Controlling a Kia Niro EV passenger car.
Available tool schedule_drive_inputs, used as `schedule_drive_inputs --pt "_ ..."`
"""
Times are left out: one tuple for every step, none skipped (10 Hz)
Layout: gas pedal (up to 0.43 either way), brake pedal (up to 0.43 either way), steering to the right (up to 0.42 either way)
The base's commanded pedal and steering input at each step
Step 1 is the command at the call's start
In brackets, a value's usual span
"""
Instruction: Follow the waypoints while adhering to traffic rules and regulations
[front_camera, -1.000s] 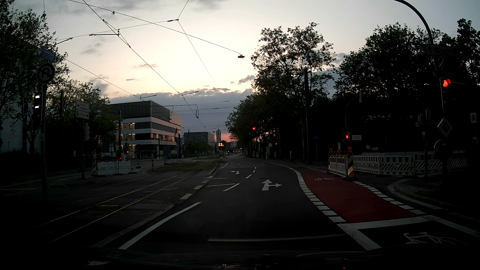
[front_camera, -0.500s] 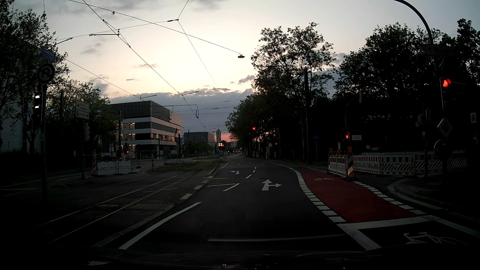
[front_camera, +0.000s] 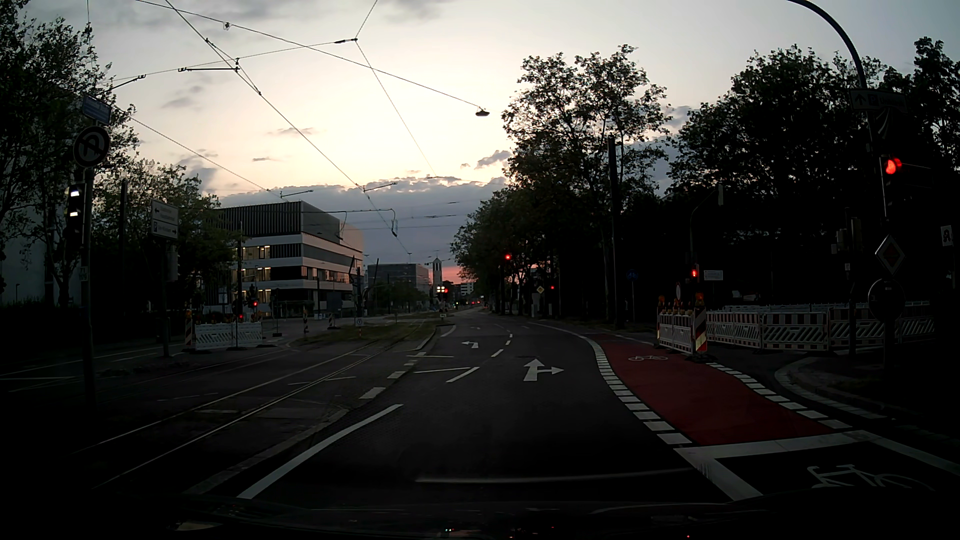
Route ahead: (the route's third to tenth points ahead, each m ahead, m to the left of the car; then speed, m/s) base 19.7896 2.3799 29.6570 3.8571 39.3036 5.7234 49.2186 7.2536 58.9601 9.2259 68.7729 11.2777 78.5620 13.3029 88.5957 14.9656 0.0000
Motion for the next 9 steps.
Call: schedule_drive_inputs --pt "0.000 0.244 0.034" --pt "0.000 0.244 0.034" --pt "0.000 0.244 0.034" --pt "0.000 0.244 0.034" --pt "0.000 0.244 0.034" --pt "0.000 0.244 0.034" --pt "0.000 0.244 0.034" --pt "0.000 0.244 0.034" --pt "0.000 0.244 0.034"
